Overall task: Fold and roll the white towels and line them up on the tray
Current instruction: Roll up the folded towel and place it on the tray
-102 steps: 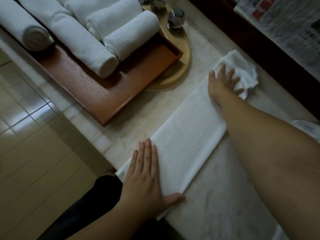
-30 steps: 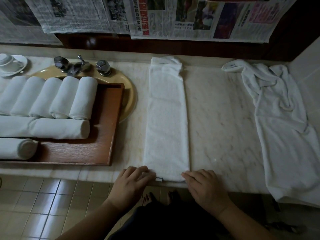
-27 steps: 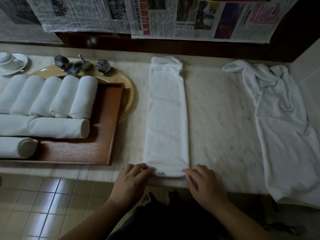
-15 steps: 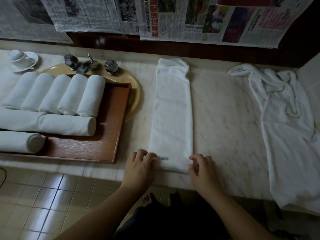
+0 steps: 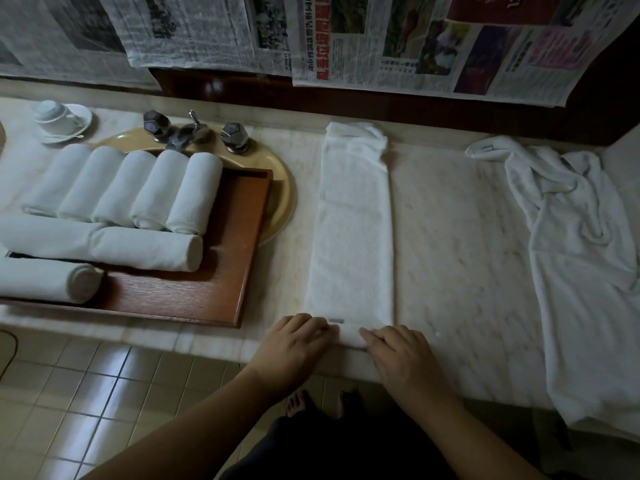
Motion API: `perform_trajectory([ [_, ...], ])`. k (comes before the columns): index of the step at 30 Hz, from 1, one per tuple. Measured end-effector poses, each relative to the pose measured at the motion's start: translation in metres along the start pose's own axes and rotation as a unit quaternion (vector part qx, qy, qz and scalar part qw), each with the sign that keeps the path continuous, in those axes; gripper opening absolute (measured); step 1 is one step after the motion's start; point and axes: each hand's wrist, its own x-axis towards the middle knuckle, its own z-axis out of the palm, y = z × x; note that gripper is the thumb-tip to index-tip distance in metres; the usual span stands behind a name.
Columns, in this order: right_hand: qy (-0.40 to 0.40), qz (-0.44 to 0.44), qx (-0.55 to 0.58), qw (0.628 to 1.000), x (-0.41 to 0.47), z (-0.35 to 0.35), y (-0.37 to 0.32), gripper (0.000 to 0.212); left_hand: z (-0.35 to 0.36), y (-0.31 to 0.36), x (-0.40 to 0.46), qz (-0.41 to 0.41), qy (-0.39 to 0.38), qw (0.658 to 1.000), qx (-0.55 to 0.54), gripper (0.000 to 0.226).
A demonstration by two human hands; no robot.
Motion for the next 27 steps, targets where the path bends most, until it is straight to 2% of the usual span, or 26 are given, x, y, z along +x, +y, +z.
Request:
perform_trajectory([
  [2,0.01,0.011,0.004,1.0,-0.003,0.002,0.004,0.035,0.002,-0.006,0.0,-0.01,0.006,1.0,-0.01,0.05],
  [5,0.013,0.026,0.002,1.0,-0.007,0.003,0.004,0.035,0.004,-0.009,0.004,-0.032,0.028,0.998,-0.037,0.04],
  [9,0.04,0.008,0.019,0.999,-0.008,0.004,0.004,0.025,0.004,-0.011,0.005,-0.007,0.023,0.999,-0.032,0.034],
  [15,0.028,-0.018,0.044,0.998,-0.011,0.006,0.019,0.031,0.003,-0.009,0.005,0.006,0.022,1.0,-0.006,0.046],
  [19,0.041,0.034,0.06,0.997,-0.006,0.004,0.013,0.029,0.006,-0.01,0.006,-0.017,0.035,0.999,-0.022,0.043],
  [22,0.041,0.114,0.136,0.983,0.001,0.002,0.007,0.021,0.003,-0.01,0.014,-0.08,0.043,0.992,-0.092,0.029],
  [25,0.008,0.233,0.234,0.944,0.015,0.0,0.009,0.02,-0.001,-0.008,0.023,-0.223,0.034,0.952,-0.205,0.02],
  [27,-0.032,0.282,0.302,0.91,0.027,-0.003,0.013,0.024,-0.002,-0.008,0.03,-0.273,0.043,0.931,-0.239,0.014],
])
